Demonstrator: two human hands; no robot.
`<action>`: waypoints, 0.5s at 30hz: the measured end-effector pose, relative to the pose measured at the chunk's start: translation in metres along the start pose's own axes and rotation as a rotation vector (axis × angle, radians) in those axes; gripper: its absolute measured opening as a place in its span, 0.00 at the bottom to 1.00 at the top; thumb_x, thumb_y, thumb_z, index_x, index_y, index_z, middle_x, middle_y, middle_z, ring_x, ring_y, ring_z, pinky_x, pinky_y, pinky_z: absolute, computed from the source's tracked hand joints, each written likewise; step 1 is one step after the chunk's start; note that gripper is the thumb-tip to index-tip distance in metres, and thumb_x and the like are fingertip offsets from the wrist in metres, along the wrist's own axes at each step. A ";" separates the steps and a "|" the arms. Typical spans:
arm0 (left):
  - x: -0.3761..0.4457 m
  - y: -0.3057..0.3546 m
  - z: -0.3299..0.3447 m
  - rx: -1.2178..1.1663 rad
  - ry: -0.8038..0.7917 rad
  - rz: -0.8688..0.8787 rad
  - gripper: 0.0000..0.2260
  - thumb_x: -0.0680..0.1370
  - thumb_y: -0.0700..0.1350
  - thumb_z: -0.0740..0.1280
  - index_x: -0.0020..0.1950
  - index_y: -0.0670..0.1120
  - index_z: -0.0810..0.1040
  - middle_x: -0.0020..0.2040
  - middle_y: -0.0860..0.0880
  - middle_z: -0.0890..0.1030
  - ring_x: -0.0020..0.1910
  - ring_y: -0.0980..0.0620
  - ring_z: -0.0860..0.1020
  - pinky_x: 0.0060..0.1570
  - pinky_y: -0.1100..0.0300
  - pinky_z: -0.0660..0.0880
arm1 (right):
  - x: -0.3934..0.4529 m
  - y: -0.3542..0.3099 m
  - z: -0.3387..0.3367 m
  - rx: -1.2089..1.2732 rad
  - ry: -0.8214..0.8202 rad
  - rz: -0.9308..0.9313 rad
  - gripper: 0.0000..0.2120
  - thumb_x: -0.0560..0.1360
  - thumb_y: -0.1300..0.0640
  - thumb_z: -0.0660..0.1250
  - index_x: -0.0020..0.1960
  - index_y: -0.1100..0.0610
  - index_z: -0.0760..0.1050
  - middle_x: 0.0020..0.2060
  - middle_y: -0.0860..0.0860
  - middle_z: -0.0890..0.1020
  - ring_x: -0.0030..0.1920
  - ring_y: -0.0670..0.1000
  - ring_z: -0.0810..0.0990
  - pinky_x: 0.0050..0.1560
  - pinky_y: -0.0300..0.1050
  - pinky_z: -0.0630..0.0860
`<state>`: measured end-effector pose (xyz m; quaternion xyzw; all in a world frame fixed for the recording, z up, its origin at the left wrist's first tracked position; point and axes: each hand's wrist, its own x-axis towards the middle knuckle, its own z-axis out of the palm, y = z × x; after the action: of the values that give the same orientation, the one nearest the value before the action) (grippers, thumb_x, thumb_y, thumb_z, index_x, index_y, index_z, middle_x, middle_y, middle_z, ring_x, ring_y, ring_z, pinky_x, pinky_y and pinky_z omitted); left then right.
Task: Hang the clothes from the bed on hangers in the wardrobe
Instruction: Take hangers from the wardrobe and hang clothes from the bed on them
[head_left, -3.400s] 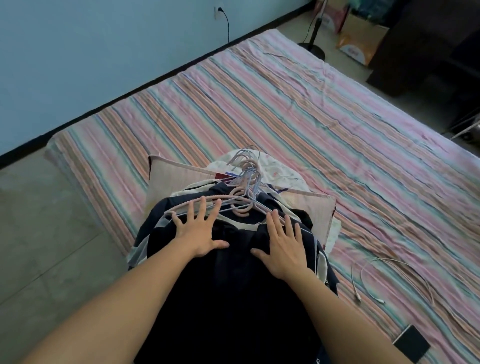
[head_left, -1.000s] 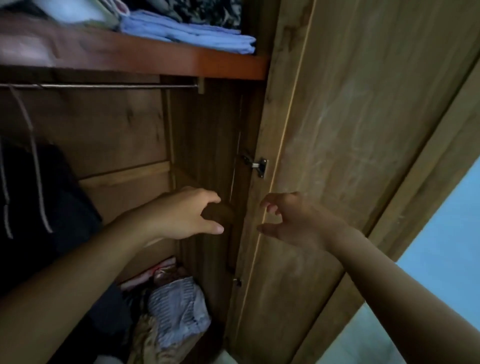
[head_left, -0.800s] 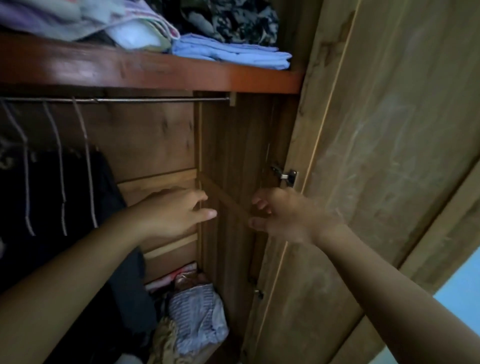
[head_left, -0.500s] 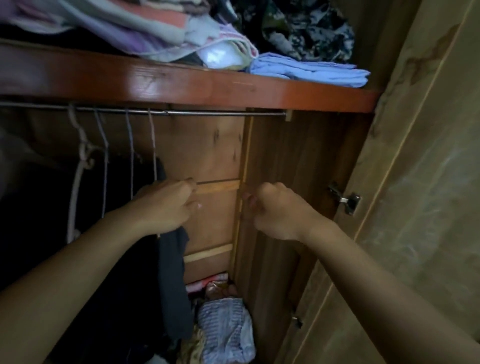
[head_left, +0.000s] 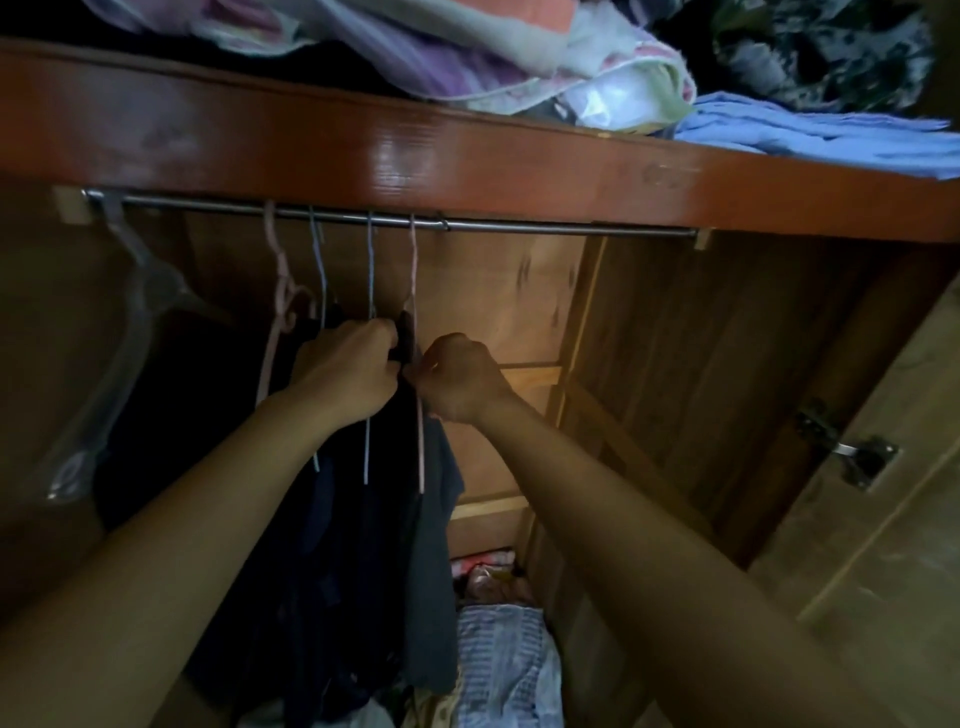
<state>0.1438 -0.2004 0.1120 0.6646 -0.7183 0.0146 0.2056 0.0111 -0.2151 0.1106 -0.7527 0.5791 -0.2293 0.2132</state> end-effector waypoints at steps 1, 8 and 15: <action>0.002 -0.001 0.000 -0.003 -0.001 -0.002 0.12 0.80 0.46 0.64 0.62 0.46 0.76 0.60 0.43 0.79 0.55 0.42 0.78 0.50 0.51 0.77 | 0.004 -0.002 0.004 -0.010 0.014 0.009 0.10 0.78 0.51 0.65 0.45 0.58 0.76 0.46 0.57 0.84 0.47 0.56 0.83 0.45 0.48 0.81; 0.012 -0.005 0.006 -0.023 0.038 0.015 0.10 0.80 0.48 0.65 0.60 0.47 0.77 0.58 0.44 0.79 0.54 0.43 0.78 0.48 0.53 0.76 | 0.013 -0.006 0.011 -0.108 0.207 0.054 0.11 0.79 0.58 0.65 0.58 0.64 0.75 0.58 0.61 0.80 0.58 0.59 0.80 0.47 0.43 0.72; 0.011 0.000 0.006 -0.129 0.168 0.050 0.07 0.80 0.45 0.64 0.55 0.45 0.78 0.52 0.45 0.81 0.48 0.45 0.79 0.45 0.52 0.77 | 0.010 -0.002 -0.005 -0.107 0.266 0.048 0.09 0.78 0.64 0.64 0.56 0.67 0.76 0.56 0.63 0.80 0.55 0.61 0.80 0.44 0.42 0.70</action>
<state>0.1416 -0.2129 0.1104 0.6282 -0.7144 0.0291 0.3069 0.0120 -0.2243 0.1169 -0.7120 0.6313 -0.2908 0.0996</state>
